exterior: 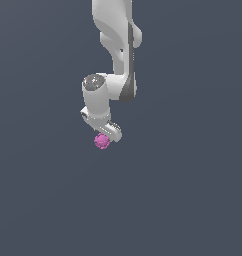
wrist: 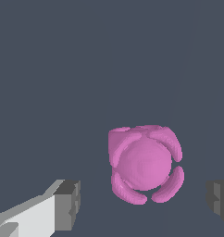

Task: Pick up the object and move it to a goal position.

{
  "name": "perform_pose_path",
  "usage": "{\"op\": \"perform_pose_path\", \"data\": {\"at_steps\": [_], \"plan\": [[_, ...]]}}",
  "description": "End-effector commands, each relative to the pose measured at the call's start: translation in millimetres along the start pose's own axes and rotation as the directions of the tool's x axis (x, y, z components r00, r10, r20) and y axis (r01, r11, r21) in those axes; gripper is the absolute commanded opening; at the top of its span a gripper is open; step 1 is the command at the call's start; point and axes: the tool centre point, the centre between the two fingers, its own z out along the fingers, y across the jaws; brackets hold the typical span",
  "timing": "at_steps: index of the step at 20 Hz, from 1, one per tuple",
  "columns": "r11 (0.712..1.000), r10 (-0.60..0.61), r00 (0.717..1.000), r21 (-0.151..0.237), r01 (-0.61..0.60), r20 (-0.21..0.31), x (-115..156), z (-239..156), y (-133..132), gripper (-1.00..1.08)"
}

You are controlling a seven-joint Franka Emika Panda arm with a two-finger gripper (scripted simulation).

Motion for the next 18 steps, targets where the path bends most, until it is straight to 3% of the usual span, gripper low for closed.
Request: {"op": "perform_pose_path", "data": {"at_steps": [1, 9, 18], "plan": [[1.0, 0.025, 1.0, -0.001, -0.025, 0.001, -2, 3, 3, 1.0], [1.0, 0.029, 1.0, -0.001, -0.029, 0.002, -2, 9, 4, 1.0], [0.999, 0.034, 0.999, -0.001, -0.034, 0.002, -3, 47, 5, 1.0]]}}
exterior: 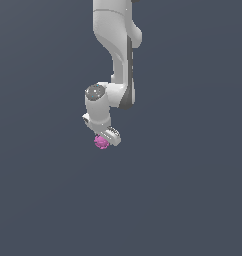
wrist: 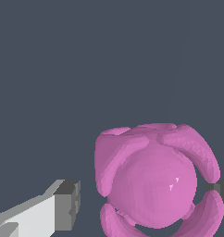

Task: Pick up the object and move it to a goal position.

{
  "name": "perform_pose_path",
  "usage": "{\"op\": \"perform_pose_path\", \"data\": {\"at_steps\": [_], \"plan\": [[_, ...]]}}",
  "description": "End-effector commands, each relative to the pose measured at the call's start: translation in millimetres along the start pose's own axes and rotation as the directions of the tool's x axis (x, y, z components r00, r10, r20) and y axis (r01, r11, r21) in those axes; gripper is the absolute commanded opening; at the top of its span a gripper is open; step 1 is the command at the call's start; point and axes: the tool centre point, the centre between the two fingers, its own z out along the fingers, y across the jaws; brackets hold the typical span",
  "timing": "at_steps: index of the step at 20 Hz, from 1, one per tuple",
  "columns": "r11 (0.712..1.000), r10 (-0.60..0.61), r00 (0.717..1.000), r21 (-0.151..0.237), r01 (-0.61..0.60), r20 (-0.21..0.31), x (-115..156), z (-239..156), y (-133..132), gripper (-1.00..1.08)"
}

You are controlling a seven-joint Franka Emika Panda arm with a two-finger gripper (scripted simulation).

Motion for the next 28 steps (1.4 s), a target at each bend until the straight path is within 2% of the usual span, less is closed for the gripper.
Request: {"op": "perform_pose_path", "data": {"at_steps": [1, 5, 6, 19, 28], "plan": [[1.0, 0.001, 1.0, 0.001, -0.001, -0.001, 0, 9, 0, 1.0], [1.0, 0.001, 1.0, 0.001, -0.001, -0.001, 1, 13, 0, 1.0], [1.0, 0.001, 1.0, 0.001, -0.001, -0.001, 1, 13, 0, -1.0], [1.0, 0.0, 1.0, 0.002, 0.0, -0.001, -2, 11, -3, -1.0], [1.0, 0.0, 1.0, 0.002, 0.0, -0.001, -36, -9, -33, -1.0]]}}
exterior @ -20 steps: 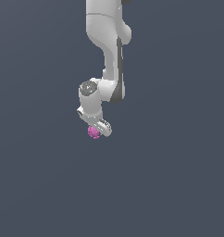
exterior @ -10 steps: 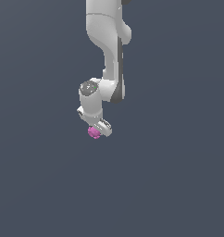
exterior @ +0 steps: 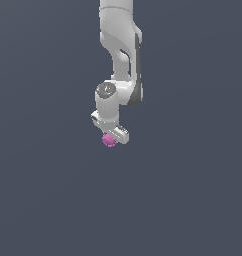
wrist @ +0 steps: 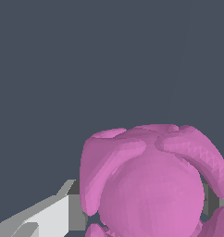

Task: Pick up the object and move it to a goal position.

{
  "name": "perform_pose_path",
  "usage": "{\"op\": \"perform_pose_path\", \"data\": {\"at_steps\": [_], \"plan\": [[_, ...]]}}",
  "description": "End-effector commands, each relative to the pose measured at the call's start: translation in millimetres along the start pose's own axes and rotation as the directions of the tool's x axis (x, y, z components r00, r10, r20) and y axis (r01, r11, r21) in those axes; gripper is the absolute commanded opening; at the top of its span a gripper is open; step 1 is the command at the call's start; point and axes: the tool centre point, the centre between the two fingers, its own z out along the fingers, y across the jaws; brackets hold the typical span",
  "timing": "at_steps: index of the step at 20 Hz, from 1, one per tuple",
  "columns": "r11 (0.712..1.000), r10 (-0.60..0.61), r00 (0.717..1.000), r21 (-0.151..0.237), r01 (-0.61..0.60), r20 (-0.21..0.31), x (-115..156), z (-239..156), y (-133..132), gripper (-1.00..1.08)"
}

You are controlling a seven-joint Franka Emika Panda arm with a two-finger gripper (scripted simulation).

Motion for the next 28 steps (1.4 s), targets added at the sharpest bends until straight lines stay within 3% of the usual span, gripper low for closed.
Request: {"op": "perform_pose_path", "data": {"at_steps": [1, 18, 28], "plan": [[1.0, -0.001, 1.0, 0.001, 0.001, 0.0, -14, -8, -12, -1.0], [1.0, 0.0, 1.0, -0.001, 0.0, -0.002, -142, -85, -128, -1.0], [1.0, 0.0, 1.0, -0.001, 0.0, -0.001, -182, -110, -168, -1.0]]}}
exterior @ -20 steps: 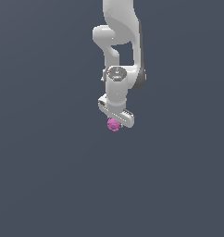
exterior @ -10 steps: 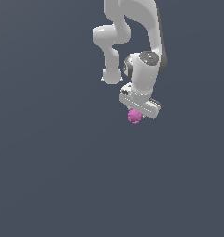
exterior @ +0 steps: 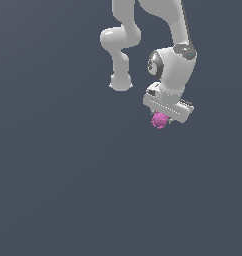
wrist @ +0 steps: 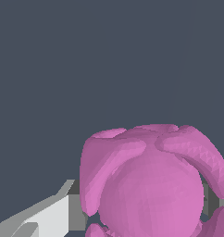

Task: Pick up the object and move it to a goal position.

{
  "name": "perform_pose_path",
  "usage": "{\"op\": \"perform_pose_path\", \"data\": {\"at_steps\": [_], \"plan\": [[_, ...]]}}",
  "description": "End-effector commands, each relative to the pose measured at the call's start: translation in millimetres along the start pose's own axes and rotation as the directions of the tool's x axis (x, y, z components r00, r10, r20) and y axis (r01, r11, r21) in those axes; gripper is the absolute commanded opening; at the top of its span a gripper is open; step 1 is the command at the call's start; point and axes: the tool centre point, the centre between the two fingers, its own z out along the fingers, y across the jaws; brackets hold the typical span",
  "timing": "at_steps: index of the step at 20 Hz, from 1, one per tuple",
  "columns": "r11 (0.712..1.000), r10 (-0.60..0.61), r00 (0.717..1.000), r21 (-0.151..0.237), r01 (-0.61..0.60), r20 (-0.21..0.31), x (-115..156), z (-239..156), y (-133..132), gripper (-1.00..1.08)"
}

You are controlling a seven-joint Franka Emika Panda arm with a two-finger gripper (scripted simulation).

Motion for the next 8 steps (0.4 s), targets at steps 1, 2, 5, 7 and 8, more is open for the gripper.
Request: {"op": "perform_pose_path", "data": {"at_steps": [1, 2, 5, 7, 8], "plan": [[1.0, 0.002, 1.0, 0.0, -0.002, 0.0, -4.9, -3.4, -5.3, -1.0], [1.0, 0.002, 1.0, 0.0, -0.002, 0.001, -5.8, -4.0, -6.4, -1.0], [1.0, 0.002, 1.0, 0.0, -0.002, 0.001, -5.5, -4.0, -7.1, -1.0], [1.0, 0.002, 1.0, 0.0, -0.002, 0.001, -3.7, -3.0, -6.0, -1.0], [1.0, 0.002, 1.0, 0.0, -0.002, 0.001, -3.5, -2.9, -5.8, -1.0]]}}
